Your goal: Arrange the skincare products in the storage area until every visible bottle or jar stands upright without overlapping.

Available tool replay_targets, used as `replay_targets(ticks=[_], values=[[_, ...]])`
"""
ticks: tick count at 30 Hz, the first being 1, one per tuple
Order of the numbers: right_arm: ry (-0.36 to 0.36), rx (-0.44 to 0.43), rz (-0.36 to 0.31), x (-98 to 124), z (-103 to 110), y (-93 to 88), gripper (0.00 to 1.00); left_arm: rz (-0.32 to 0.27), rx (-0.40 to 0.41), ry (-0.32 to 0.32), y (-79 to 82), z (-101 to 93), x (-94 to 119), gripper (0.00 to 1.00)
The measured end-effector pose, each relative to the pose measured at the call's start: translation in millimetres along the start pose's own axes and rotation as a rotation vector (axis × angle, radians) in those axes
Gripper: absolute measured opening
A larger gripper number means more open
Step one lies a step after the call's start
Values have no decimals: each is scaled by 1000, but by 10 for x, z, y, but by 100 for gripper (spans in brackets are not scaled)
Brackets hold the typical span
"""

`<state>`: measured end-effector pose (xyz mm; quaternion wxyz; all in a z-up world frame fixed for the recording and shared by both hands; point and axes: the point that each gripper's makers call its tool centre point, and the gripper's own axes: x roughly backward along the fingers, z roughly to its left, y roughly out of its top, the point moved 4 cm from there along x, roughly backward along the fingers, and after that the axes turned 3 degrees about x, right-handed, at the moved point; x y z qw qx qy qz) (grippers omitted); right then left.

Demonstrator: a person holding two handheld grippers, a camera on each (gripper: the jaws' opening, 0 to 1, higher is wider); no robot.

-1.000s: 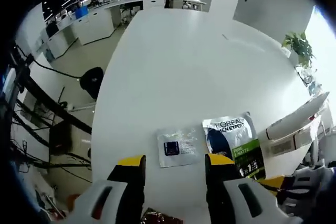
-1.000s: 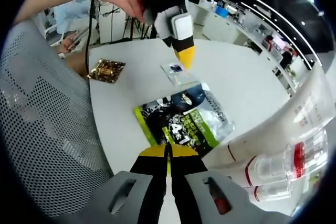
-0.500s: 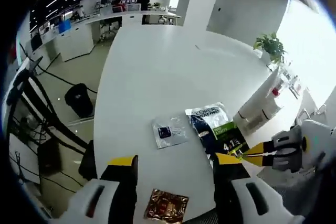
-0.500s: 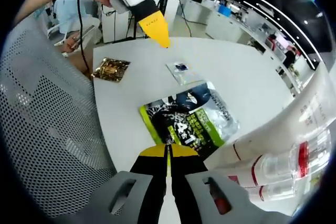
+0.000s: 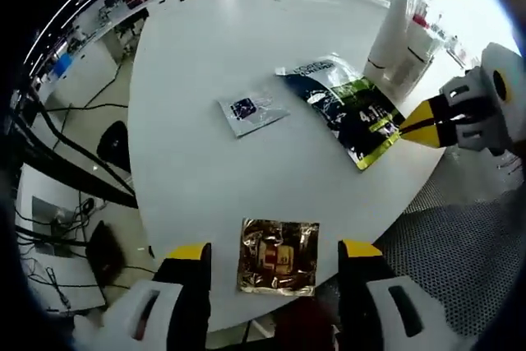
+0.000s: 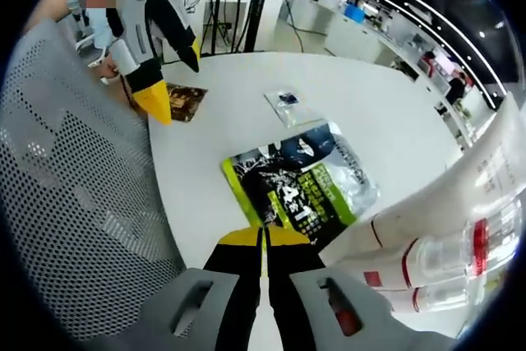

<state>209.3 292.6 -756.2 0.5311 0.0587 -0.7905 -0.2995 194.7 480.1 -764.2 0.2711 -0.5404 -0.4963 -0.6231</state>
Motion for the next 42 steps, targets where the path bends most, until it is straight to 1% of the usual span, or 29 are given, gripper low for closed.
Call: replay_targets(ticks=[3,4,5,6,7,9,11,12,14,19,21,22,24,25,26,28,29,30,31,32,33,34,36,38,39,40,41,42], values=[[-2,0,3,2,-5,-5,1,25,6,-15,-24,-18,-54,63],[-2,-1,3,3,-6,-5,1,-3,-31,14,5,10,-50,61],[-2,-3,3,4,-7,-5,1,10,-19,22,-23,0,-54,58],[-2,-4,2,3,-10,-3,1,22,-48,38,-36,25,-41,56],[-1,-5,2,3,-10,-2,1,16,-29,27,-31,9,-43,56],[1,-6,1,1,-6,0,1,17,-25,28,-35,7,-38,56],[4,-6,0,-1,3,3,1,14,-32,26,-41,-17,-35,53],[5,-4,1,-3,8,3,1,10,-42,21,-43,-41,-32,50],[6,-3,0,-5,11,2,1,5,-47,19,-38,-52,-31,40],[4,-17,-1,5,-9,-1,1,-7,-11,17,-10,-26,-31,39],[7,-32,-13,18,-27,15,1,-4,11,1,1,-22,-21,39],[11,-46,-25,25,-31,33,1,-12,18,-8,13,-27,-3,39],[31,-90,-75,47,-30,103,1,-75,35,-24,92,-39,55,39],[46,-119,-109,67,-31,153,1,-105,23,-37,135,-50,99,39],[55,-139,-133,83,-32,187,1,-123,13,-45,159,-60,131,39],[64,-166,-189,130,-52,266,1,-143,-10,-54,199,-80,188,39],[66,-173,-210,149,-61,294,2,-159,-32,-51,230,-87,220,39],[78,-183,-250,176,-61,345,2,-174,-54,-45,261,-93,245,39],[83,-189,-261,185,-61,359,2,-185,-70,-41,277,-104,264,39],[105,-229,-303,217,-52,413,3,-206,-91,-37,319,-123,299,39],[130,-259,-331,242,-41,450,3,-227,-115,-42,351,-145,318,38],[167,-308,-375,281,-31,509,4,-259,-149,-55,399,-197,358,38],[227,-389,-432,339,-21,582,7,-310,-212,-76,466,-302,430,38],[254,-438,-469,373,-41,622,9,-349,-264,-87,518,-382,482,38],[266,-468,-492,396,-62,642,10,-372,-304,-86,548,-442,516,38],[273,-487,-507,411,-75,654,11,-384,-333,-83,571,-475,535,39],[285,-509,-524,429,-89,667,13,-396,-378,-76,589,-521,555,39],[292,-526,-535,442,-100,675,13,-399,-408,-70,599,-554,568,39]])
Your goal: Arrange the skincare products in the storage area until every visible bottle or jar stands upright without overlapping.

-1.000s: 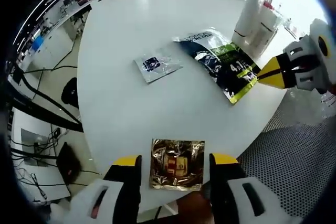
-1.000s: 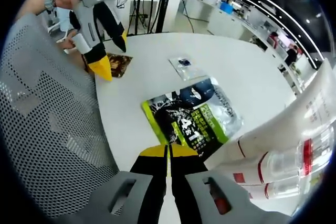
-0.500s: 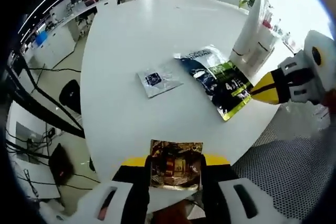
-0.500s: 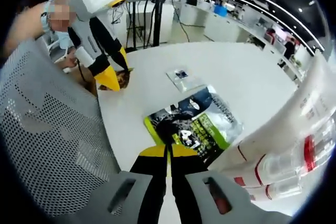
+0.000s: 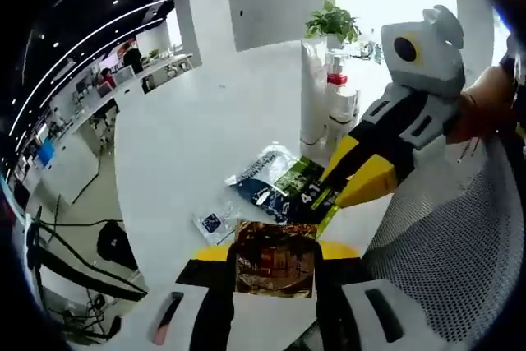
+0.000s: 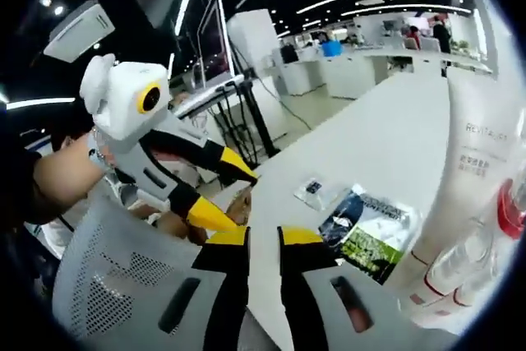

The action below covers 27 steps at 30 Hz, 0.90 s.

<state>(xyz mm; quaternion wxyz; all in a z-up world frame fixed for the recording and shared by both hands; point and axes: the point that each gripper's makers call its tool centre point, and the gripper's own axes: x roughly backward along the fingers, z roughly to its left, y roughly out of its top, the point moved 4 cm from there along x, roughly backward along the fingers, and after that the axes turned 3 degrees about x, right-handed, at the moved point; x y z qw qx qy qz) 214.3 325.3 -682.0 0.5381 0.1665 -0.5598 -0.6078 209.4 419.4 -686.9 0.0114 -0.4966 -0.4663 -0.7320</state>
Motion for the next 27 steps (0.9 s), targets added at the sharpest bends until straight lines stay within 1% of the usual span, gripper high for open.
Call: replay_targets(ticks=[2,5,6,9,10,12,13,14,15,16,18,20,22,24,25,27], values=[[22,-48,-30,13,4,44,14,-6,-54,-1,61,-64,3,39],[38,-100,-66,34,-10,89,15,-40,-106,-10,166,-159,9,39],[37,-104,-63,41,-22,89,15,-52,-129,-15,205,-196,12,39],[37,-108,-56,34,-26,81,15,-58,-168,-14,262,-255,18,39],[38,-110,-55,33,-28,77,15,-62,-197,-14,291,-280,23,39],[43,-124,-48,33,-29,63,12,-69,-224,-12,330,-315,32,39],[70,-158,-45,36,4,58,8,-67,-231,-15,336,-328,31,39],[85,-171,-42,40,22,58,2,-64,-240,-18,340,-340,24,40],[104,-206,-40,46,52,63,1,-62,-244,-18,336,-345,14,40],[95,-191,-41,44,28,64,0,-60,-249,-17,331,-345,7,40],[84,-173,-29,44,15,39,0,-59,-242,-18,323,-345,-4,40],[92,-177,-27,47,17,40,0,-70,-206,-23,313,-341,-3,40],[92,-182,-38,66,7,53,0,-82,-160,-29,301,-316,17,40],[95,-202,-57,87,-2,85,0,-87,-88,-34,274,-275,35,41],[94,-211,-66,95,-8,97,0,-96,-70,-39,266,-255,43,42],[80,-212,-67,110,-39,97,0,-116,-10,-40,245,-199,79,42]])
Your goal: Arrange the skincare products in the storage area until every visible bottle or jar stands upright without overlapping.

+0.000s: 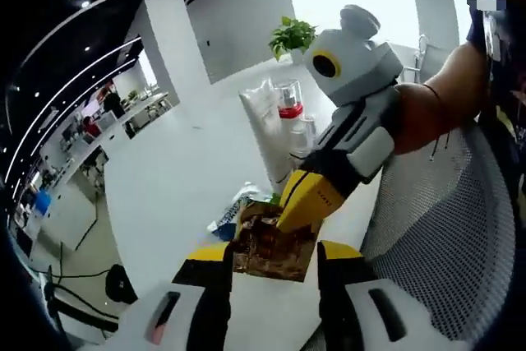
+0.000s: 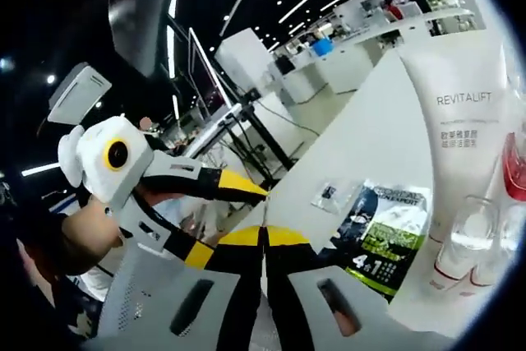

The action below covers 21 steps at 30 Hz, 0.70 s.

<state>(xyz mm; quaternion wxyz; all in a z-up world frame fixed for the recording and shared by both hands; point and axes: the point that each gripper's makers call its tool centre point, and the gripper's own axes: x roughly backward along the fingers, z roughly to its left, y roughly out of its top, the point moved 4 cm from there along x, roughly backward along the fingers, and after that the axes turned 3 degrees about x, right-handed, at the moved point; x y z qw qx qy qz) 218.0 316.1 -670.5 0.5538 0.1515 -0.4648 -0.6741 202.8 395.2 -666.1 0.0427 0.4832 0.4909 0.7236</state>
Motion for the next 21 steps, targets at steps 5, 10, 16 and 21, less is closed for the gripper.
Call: replay_targets(ticks=[5,10,16,21], values=[[-22,-33,-36,51,-68,66,0,-71,202,-29,-43,107,83,41],[-26,-29,-53,49,-64,86,0,-145,387,-128,-80,80,67,38],[-12,-33,-72,47,-52,106,0,-241,623,-225,-118,123,46,32],[15,-41,-104,56,-22,152,0,-235,675,-241,-220,124,-6,27]])
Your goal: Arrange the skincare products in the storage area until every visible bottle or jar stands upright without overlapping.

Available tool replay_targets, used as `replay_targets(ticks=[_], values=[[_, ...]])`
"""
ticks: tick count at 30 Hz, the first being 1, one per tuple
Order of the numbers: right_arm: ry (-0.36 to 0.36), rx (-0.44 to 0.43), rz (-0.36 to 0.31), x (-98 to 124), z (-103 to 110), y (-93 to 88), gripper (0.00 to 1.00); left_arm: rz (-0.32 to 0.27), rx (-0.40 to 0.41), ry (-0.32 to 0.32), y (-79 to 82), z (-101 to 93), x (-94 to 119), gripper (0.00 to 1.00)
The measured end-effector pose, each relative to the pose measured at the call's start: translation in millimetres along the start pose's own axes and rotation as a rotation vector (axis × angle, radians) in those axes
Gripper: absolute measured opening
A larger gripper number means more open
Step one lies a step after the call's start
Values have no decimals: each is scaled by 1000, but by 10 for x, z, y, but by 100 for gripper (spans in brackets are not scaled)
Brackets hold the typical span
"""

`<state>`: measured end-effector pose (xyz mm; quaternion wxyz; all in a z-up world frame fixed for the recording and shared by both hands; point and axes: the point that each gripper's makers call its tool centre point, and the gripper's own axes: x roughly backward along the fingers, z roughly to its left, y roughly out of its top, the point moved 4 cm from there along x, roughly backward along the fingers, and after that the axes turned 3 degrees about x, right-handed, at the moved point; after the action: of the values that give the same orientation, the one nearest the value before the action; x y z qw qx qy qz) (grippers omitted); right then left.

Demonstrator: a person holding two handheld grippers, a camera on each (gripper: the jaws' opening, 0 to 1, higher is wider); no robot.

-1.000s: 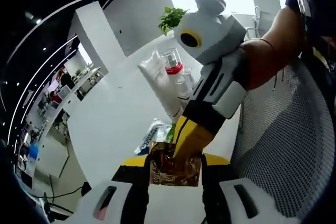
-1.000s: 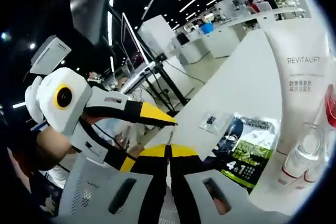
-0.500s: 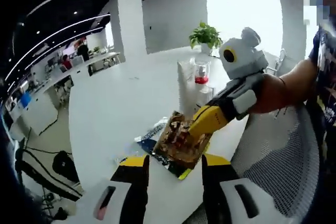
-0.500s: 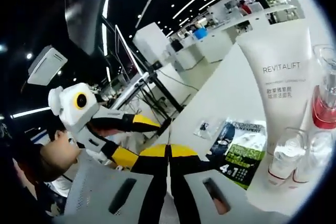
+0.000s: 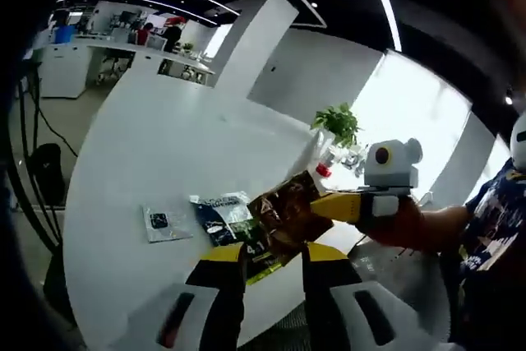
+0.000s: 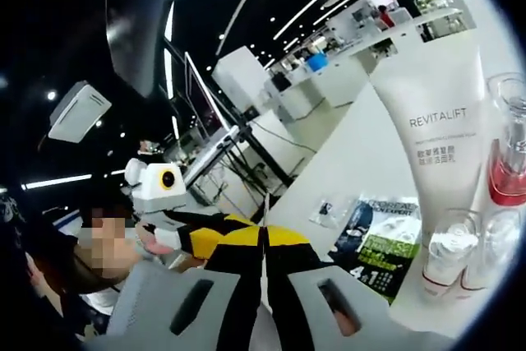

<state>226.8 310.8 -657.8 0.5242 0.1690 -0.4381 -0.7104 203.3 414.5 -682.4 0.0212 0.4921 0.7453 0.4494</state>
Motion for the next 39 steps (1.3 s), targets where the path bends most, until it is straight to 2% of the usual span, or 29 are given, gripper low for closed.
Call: replay_targets(ticks=[4,7,11,12,19,23,25,29,33,39], values=[[41,-16,-26,-10,55,29,0,-28,119,-120,-14,-121,-31,27],[44,-10,-25,-8,60,29,0,-56,179,-178,14,-170,-29,25],[35,-20,-32,1,43,37,0,-65,158,-116,19,-82,-17,8],[29,-19,-25,-8,38,24,0,-65,156,-109,19,-74,-13,7],[-21,20,16,-67,5,-91,0,-79,136,-99,7,-75,26,4],[-27,31,42,-96,45,-171,0,-84,141,-65,4,-26,64,2],[-34,64,79,-124,72,-256,0,-99,162,-49,11,14,107,1],[-41,85,106,-151,104,-333,0,-72,200,-48,-55,59,139,1],[-57,132,134,-198,149,-399,0,-79,227,-40,-121,94,194,1],[-88,186,190,-376,206,-470,0,-87,249,19,-180,219,293,1]])
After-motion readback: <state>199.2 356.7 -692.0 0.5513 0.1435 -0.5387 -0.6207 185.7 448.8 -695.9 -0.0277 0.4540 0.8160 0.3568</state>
